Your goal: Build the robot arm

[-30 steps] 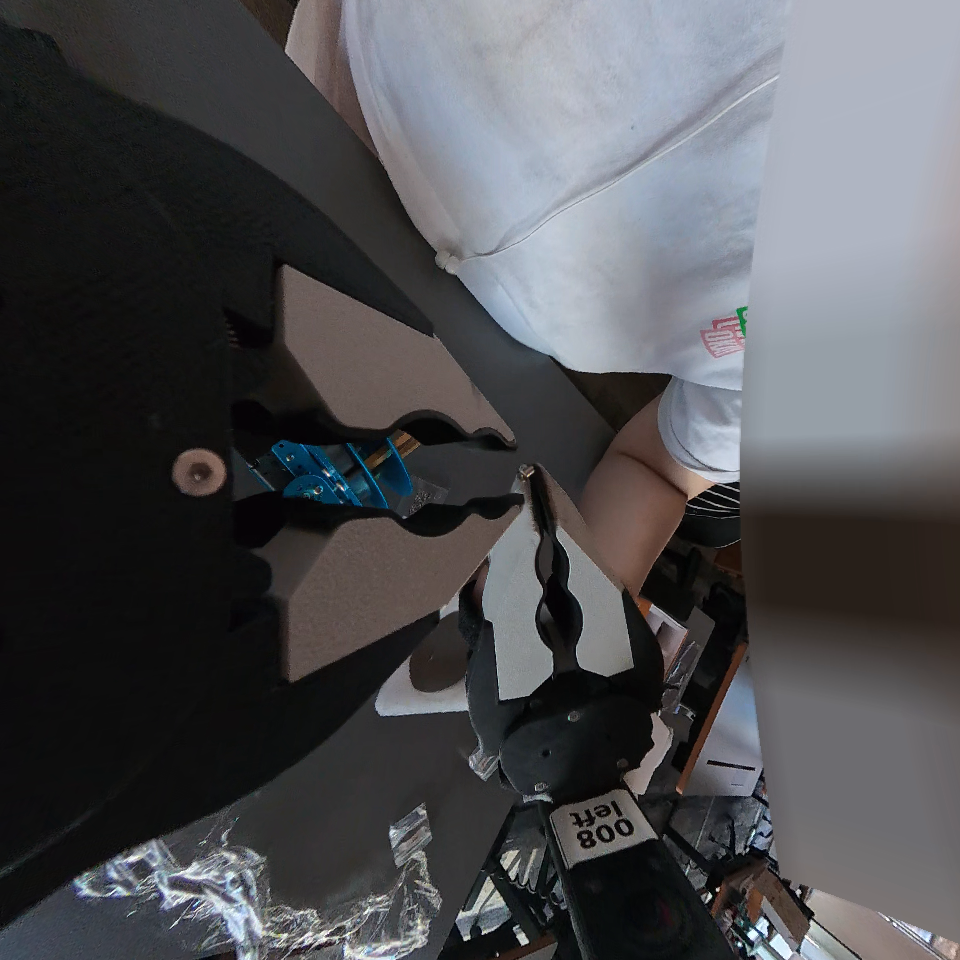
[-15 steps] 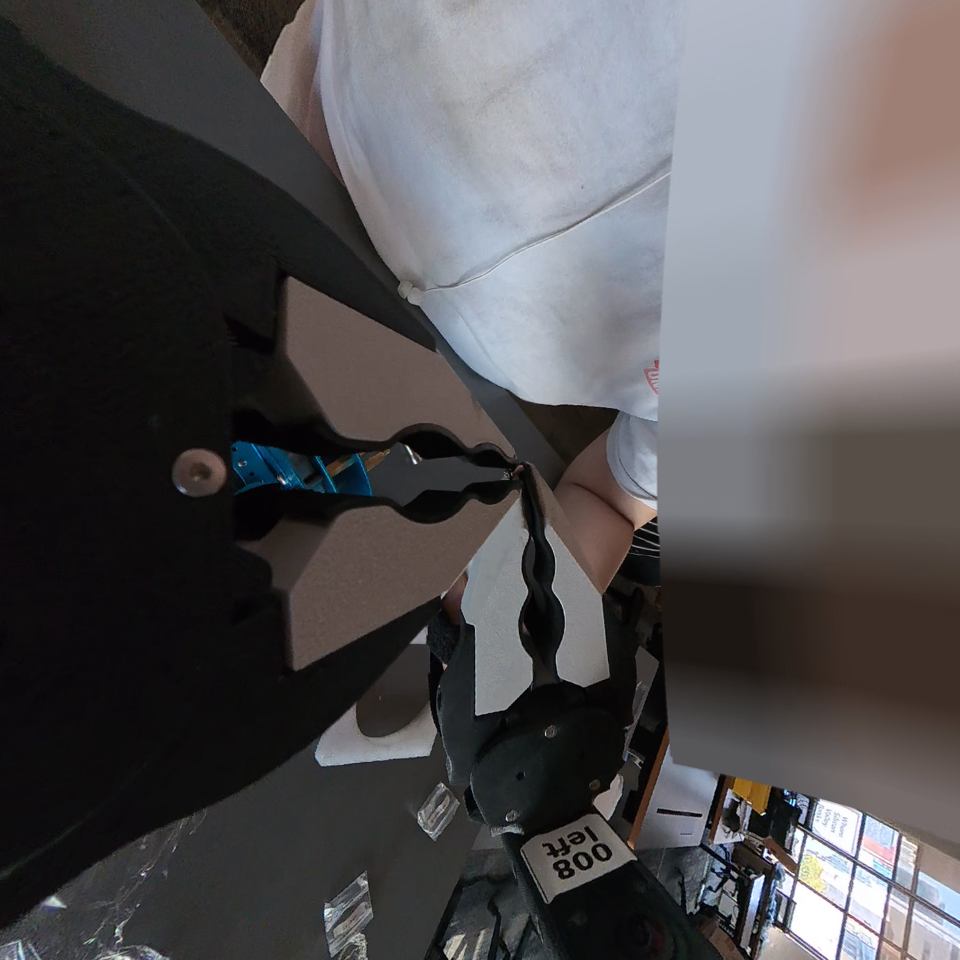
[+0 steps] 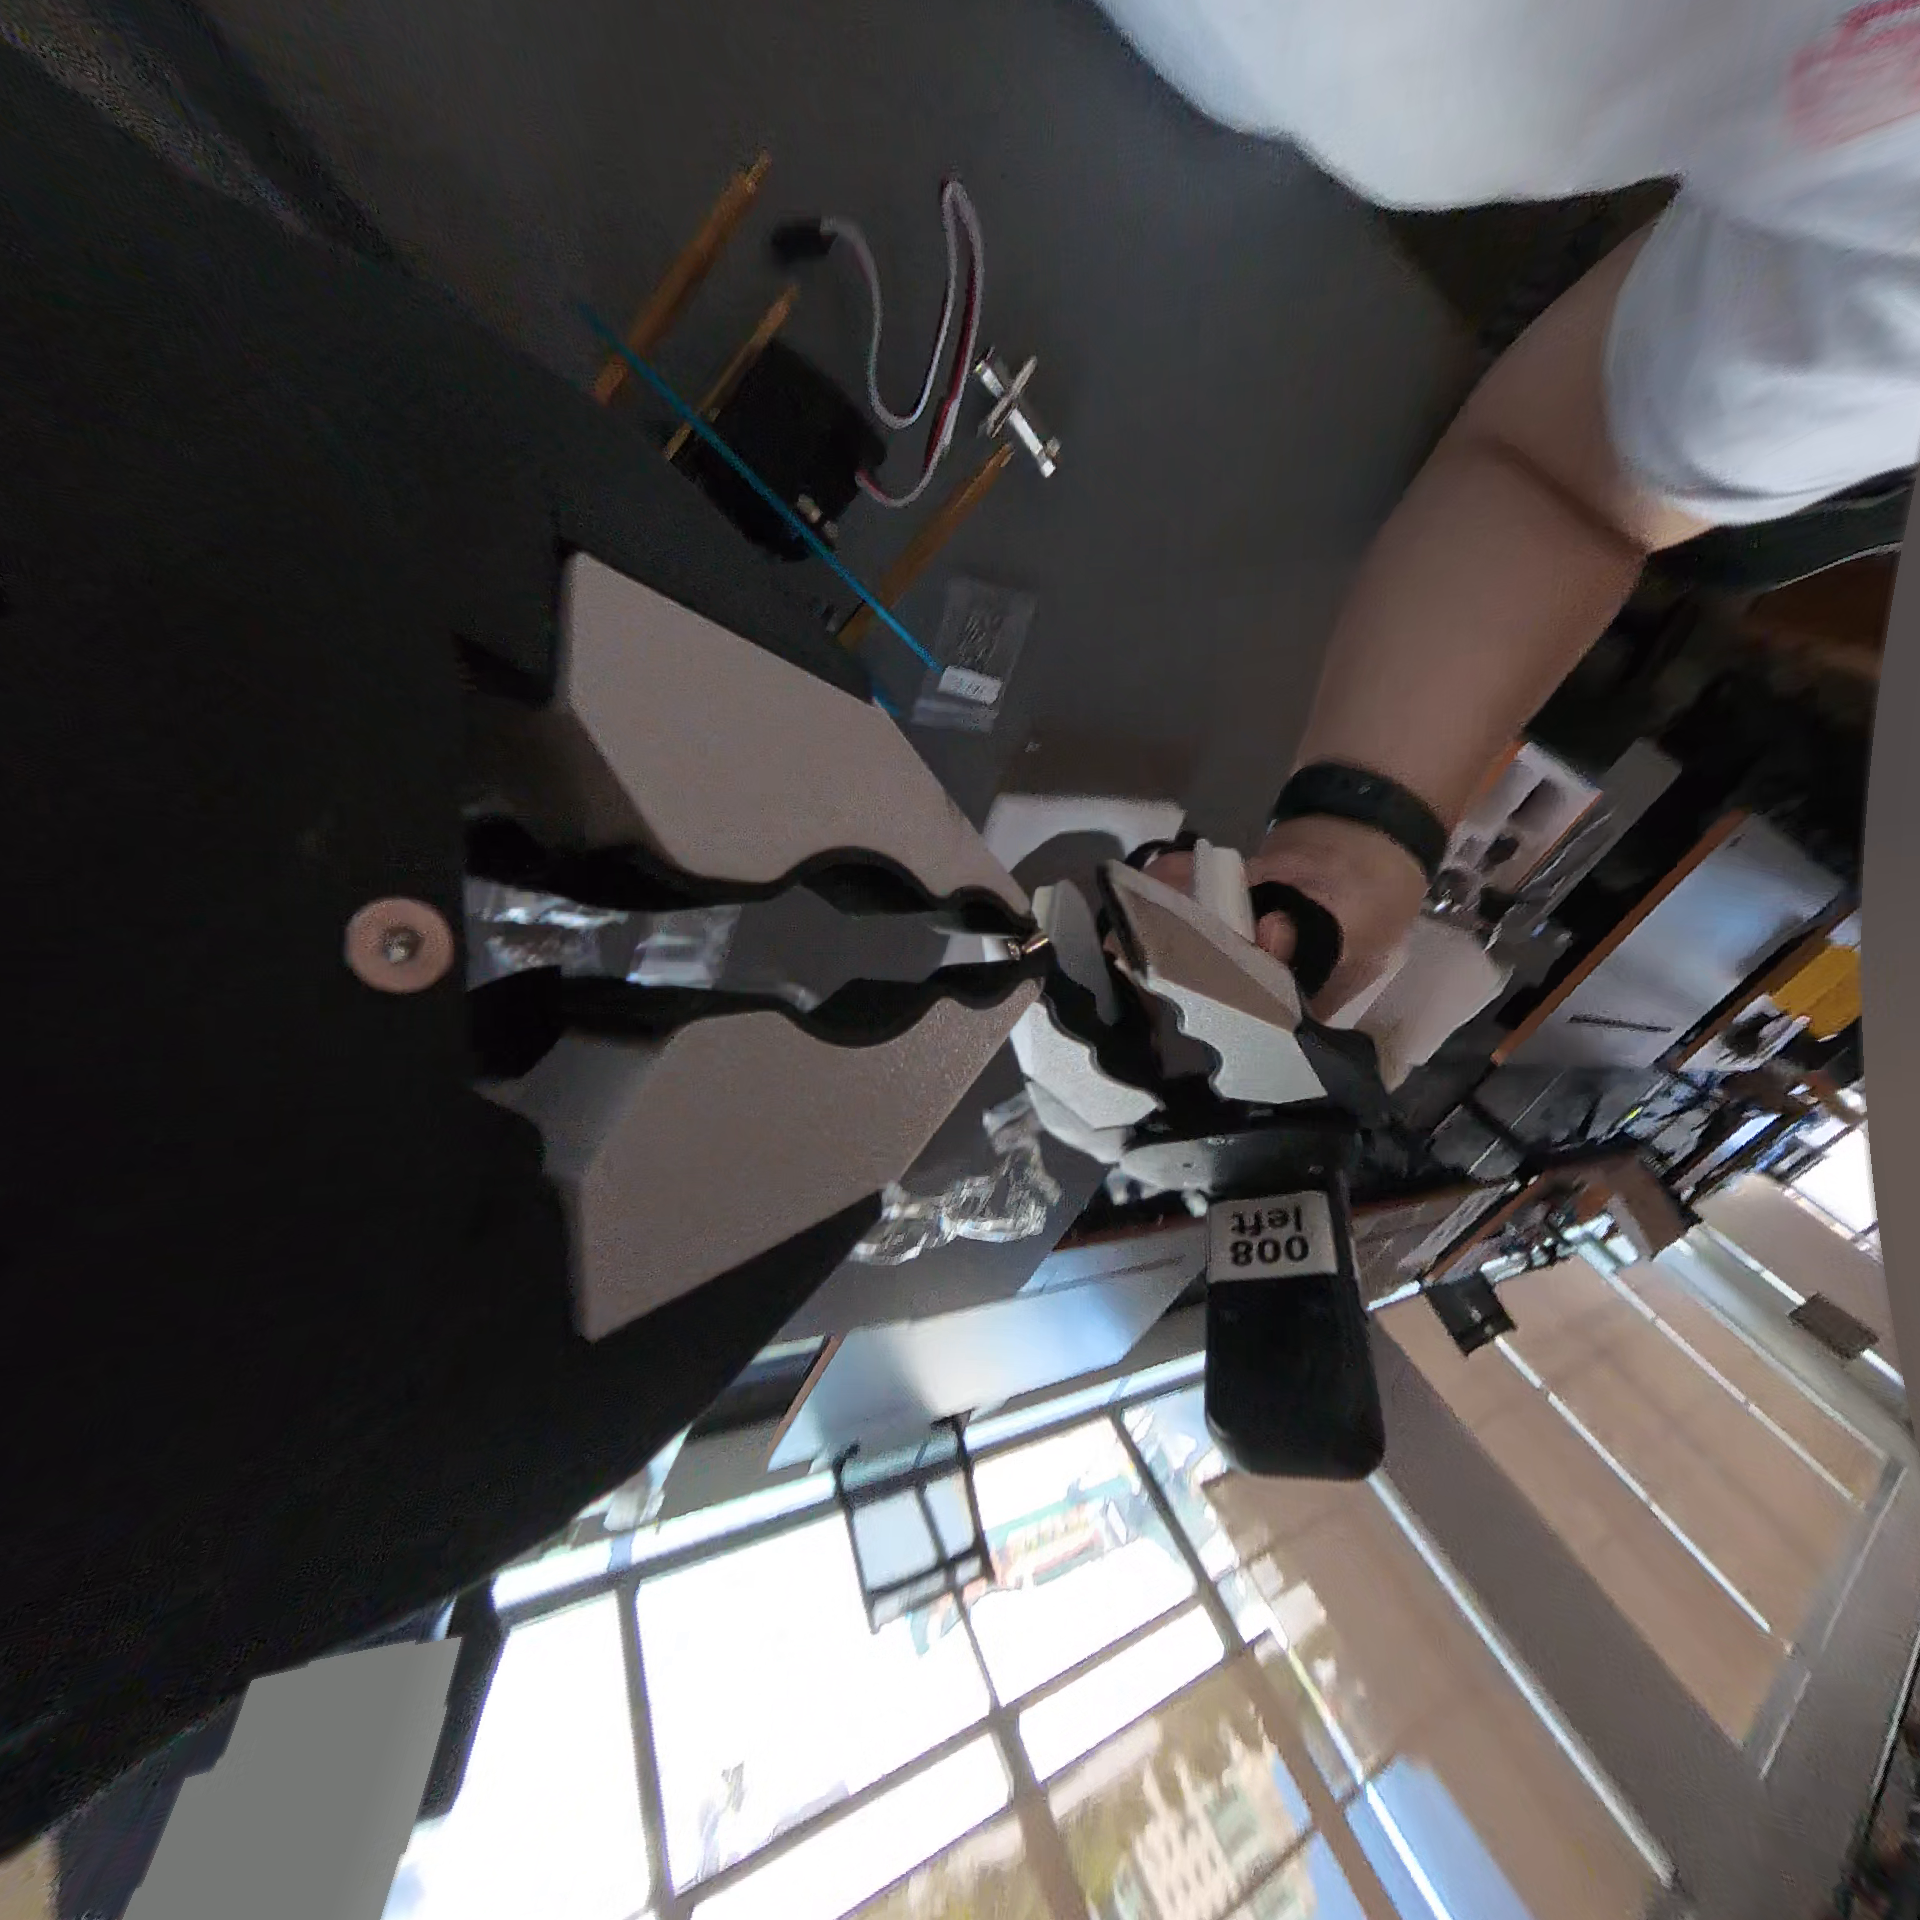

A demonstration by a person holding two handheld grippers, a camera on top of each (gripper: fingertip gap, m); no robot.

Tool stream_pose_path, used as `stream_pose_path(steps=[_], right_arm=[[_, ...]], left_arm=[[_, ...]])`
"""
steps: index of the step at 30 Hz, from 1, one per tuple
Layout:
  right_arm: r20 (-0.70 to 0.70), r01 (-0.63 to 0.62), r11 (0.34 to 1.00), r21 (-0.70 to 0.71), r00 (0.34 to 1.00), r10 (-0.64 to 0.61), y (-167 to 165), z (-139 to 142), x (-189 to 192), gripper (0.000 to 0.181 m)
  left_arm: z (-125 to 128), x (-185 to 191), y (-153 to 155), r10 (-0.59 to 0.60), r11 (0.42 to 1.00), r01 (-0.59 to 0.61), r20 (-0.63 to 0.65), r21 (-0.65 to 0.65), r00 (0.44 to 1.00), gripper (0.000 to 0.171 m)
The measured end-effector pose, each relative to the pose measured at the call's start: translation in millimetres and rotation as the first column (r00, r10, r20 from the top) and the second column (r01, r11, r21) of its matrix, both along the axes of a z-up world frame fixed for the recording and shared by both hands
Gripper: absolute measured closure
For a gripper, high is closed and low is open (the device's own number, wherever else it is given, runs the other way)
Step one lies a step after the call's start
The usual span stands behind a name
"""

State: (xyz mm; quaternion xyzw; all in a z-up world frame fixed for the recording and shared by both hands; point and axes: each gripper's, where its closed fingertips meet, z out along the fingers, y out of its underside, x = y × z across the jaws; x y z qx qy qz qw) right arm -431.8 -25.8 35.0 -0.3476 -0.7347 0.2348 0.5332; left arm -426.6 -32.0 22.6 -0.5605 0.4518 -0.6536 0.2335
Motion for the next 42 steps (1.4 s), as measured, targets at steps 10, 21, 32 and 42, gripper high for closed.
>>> stream_pose_path(steps=[10, 21, 32, 42], right_arm=[[-0.019, 0.227, 0.931, 0.285, 0.973, -0.231, 16.7, 1.0, 10.4, 0.178], [-0.026, 0.243, 0.929, 0.278, 0.969, -0.245, 18.3, 1.0, 9.1, 0.178], [-0.057, 0.222, 0.953, 0.206, 0.975, -0.215, 14.2, 1.6, 9.9, 0.178], [-0.102, 0.193, 0.975, 0.111, 0.978, -0.182, 12.3, 4.9, 10.9, 0.178]], left_arm=[[9.2, 14.1, 18.4, 0.201, 0.979, -0.201, 0.001, 0.041, 0.98, 0.151], [8.3, 16.7, 21.0, 0.221, 0.975, -0.221, 0.008, 0.02, 0.975, 0.171], [9.0, 16.9, 15.9, 0.188, 0.982, -0.189, 0.025, 0.027, 0.982, 0.171], [8.5, 16.4, 15.5, 0.188, 0.98, -0.19, 0.032, 0.058, 0.982, 0.166]])
